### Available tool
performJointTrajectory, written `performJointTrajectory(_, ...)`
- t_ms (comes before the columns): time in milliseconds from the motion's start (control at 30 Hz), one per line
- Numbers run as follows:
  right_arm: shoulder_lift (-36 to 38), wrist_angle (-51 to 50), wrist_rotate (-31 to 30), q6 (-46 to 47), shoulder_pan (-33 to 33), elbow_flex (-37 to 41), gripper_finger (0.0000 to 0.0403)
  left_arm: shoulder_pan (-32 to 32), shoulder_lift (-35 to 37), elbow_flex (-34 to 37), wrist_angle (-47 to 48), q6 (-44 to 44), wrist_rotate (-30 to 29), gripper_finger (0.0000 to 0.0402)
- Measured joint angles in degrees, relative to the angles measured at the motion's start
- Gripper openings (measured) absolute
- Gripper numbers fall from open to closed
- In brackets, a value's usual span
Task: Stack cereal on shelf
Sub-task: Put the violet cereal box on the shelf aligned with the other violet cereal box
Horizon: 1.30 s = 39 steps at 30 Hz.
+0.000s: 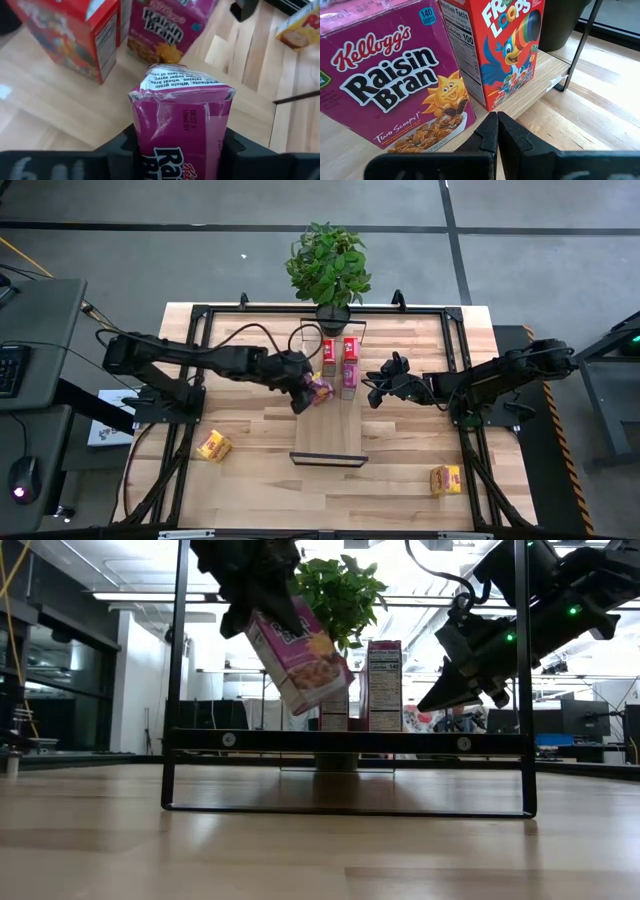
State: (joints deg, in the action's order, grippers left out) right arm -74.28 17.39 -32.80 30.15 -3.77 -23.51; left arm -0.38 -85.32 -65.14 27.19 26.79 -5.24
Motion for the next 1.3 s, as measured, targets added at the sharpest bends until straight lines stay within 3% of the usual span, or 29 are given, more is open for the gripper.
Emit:
performJointTrajectory(800, 0.0, 0.7, -0.4, 0.9, 0.0, 0.0, 0.0, 0.0, -0.6, 0.0, -0.3, -9.5, -1.9, 0.0132)
performJointTrajectory(1300, 0.0, 0.9, -0.5, 0.9, 0.0, 0.0, 0.0, 0.0, -6.2, 0.0, -1.5, -11.0, -2.0, 0.0201)
